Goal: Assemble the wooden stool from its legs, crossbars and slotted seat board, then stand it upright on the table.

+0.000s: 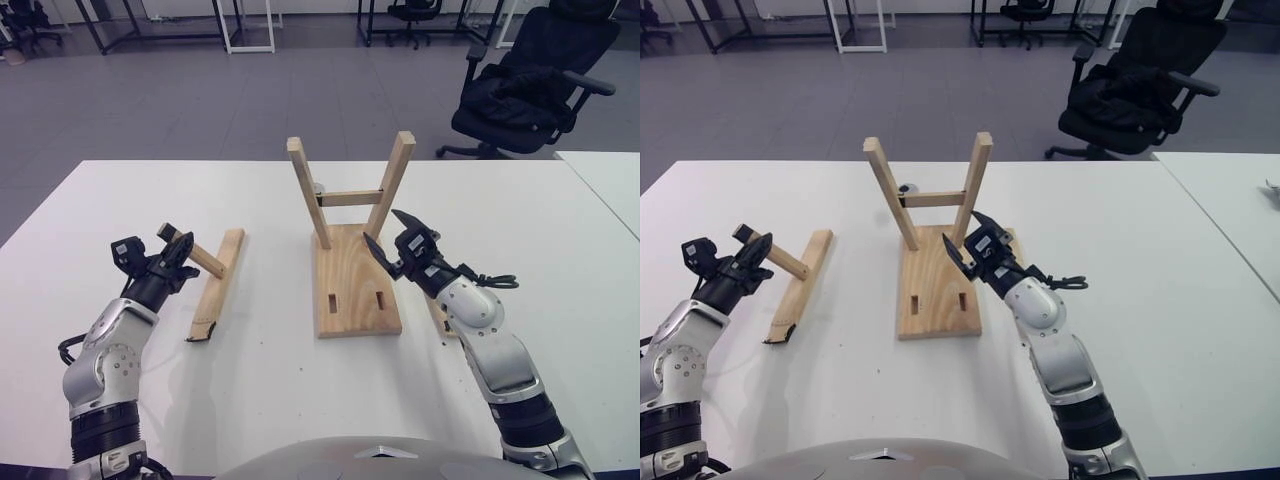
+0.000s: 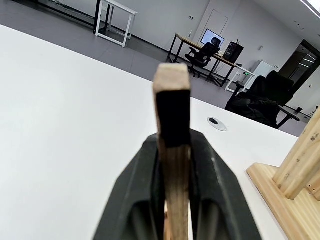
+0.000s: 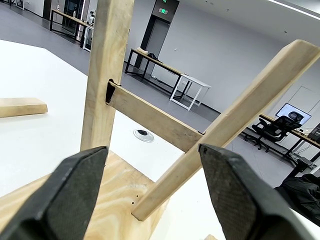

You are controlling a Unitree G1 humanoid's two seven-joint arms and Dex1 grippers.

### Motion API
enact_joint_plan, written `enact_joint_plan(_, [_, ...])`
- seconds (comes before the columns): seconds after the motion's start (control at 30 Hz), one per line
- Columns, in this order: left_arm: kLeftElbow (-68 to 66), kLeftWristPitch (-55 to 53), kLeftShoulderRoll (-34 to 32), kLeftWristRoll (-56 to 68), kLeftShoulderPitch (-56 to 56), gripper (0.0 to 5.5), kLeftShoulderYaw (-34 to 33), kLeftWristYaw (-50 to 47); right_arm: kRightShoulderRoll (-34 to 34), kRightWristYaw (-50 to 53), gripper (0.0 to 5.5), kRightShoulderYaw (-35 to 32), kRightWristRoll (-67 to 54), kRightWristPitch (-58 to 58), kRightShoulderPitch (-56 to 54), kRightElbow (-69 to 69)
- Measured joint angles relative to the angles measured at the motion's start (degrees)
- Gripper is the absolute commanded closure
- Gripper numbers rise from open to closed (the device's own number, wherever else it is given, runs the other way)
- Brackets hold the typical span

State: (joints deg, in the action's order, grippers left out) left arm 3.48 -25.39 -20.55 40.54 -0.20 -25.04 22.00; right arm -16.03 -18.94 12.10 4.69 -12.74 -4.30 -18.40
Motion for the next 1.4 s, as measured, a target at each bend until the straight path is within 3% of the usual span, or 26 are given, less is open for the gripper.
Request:
enact_joint_plan(0.37, [-3.02, 4.08, -0.05, -2.99, -0.53, 5.1, 0.49, 0.15, -1.03, -0.54, 2.12, 0.94, 2.22, 0.72, 0.07, -0.03])
enact_joint_plan(0.67, [2.89, 8.26, -2.73, -16.12, 2.45, 5.1, 11.06, -2.61, -3.09, -0.64, 2.12, 3.9, 7.32, 3.37, 0.08, 0.25])
enact_joint_plan(1.23, [0.41, 17.23, -5.29, -28.73, 2.52, 5.1, 19.38, -8.9, -4.31, -0.75, 2.12, 5.03, 11.6, 5.3, 0.06, 1.94])
enact_joint_plan(1.4, [-0.16, 16.73, -3.36, -23.68, 2.55, 5.1, 15.37, -8.09, -4.9, -0.76, 2.12, 5.04, 12.9, 5.76, 0.05, 2.16])
